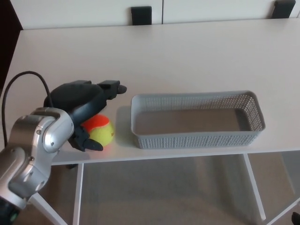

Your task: The robot walk towards a table in front and uses its left hand to pickup a tennis ball on the left side and put it in a container on the right hand side

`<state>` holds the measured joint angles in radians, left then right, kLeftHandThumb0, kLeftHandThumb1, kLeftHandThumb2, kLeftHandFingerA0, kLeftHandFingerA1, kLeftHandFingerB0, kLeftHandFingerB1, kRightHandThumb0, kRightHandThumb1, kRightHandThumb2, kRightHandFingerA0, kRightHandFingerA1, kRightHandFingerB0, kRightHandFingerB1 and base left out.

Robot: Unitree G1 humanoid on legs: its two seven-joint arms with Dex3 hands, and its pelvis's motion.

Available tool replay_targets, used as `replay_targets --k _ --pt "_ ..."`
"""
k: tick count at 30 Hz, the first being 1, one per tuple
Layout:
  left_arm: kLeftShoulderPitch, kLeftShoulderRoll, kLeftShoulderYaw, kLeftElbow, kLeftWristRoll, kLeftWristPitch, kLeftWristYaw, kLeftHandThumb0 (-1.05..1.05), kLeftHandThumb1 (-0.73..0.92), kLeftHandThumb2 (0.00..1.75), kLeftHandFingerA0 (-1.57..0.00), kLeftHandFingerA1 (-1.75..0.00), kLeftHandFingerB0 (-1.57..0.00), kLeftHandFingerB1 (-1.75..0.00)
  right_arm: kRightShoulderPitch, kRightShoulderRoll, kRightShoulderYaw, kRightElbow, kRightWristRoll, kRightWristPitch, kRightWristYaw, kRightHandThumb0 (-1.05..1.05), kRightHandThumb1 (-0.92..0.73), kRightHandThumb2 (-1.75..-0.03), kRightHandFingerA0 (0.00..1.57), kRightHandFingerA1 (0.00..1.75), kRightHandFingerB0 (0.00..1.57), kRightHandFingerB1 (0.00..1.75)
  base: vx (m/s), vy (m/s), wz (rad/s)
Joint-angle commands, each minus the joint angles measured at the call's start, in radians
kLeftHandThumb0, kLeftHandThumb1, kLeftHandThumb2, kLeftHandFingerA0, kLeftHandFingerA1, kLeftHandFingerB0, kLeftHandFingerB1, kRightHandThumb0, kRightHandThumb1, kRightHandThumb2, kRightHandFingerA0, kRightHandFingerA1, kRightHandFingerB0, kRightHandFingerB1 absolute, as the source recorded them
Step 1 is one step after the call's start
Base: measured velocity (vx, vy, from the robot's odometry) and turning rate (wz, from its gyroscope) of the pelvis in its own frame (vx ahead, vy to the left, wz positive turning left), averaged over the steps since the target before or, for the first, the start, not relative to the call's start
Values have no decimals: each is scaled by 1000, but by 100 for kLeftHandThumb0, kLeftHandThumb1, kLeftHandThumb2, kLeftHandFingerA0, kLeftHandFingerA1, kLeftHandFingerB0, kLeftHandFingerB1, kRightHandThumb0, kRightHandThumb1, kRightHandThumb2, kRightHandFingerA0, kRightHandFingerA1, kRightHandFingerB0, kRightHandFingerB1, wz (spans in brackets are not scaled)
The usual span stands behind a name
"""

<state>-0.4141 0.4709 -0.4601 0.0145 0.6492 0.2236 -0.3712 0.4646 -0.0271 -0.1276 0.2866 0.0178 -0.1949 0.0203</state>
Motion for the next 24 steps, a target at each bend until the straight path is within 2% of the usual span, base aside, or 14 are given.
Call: replay_targets --k 1,8,9,12,13,15,19,20,22,23,24 --pt "-1 14 0 -9 28 57 -78 -44 32 55 -18 -34 -15 -30 7 -4 -4 -46 7 46 -6 -29 -56 -68 4 47 2 30 0 0 0" --pt "15 17 -1 -4 43 57 -90 -40 32 51 -20 -31 -15 -27 -11 -13 -10 -13 6 37 -1 -32 -55 -68 5 46 2 29 0 0 0" --pt "26 18 -2 -7 46 55 -84 -44 31 56 -18 -34 -14 -30 -7 -14 -8 -8 2 29 0 -33 -55 -68 5 48 1 30 0 0 0" --pt "52 21 -2 -14 55 53 -75 -44 31 55 -18 -34 -14 -30 2 -15 -4 3 0 6 7 -34 -55 -68 4 50 1 31 0 0 0" --pt "52 19 -7 -13 62 57 -78 -23 14 74 -1 -48 0 -46 6 -13 -2 -12 -5 23 0 -34 -56 -67 4 50 2 30 0 0 0" --pt "32 10 -5 7 65 53 -74 -23 14 75 -1 -48 0 -46 -13 -11 -5 -27 1 47 -4 -33 -56 -67 5 48 3 30 0 0 0" --pt "40 6 -1 2 68 51 -73 -23 14 74 0 -48 0 -46 -11 -8 -5 -15 7 17 6 -31 -57 -65 4 46 5 27 0 0 0" --pt "38 4 -2 8 67 47 -71 -23 14 75 0 -48 0 -46 -8 -7 -2 -27 2 25 0 -38 -54 -72 3 47 1 33 0 0 0" --pt "46 6 -3 -1 69 47 -77 -23 15 75 0 -48 0 -46 2 -5 0 -39 3 35 1 -37 -54 -71 4 46 2 31 0 0 0" --pt "41 4 -6 2 74 51 -80 -24 15 75 0 -48 0 -46 -4 -9 -2 -30 2 29 1 -30 -60 -62 4 45 4 28 0 0 0" --pt "38 2 -8 4 78 54 -80 -24 16 76 0 -48 0 -46 -7 -10 -2 -30 0 28 -1 -31 -62 -58 4 48 0 36 0 0 0"
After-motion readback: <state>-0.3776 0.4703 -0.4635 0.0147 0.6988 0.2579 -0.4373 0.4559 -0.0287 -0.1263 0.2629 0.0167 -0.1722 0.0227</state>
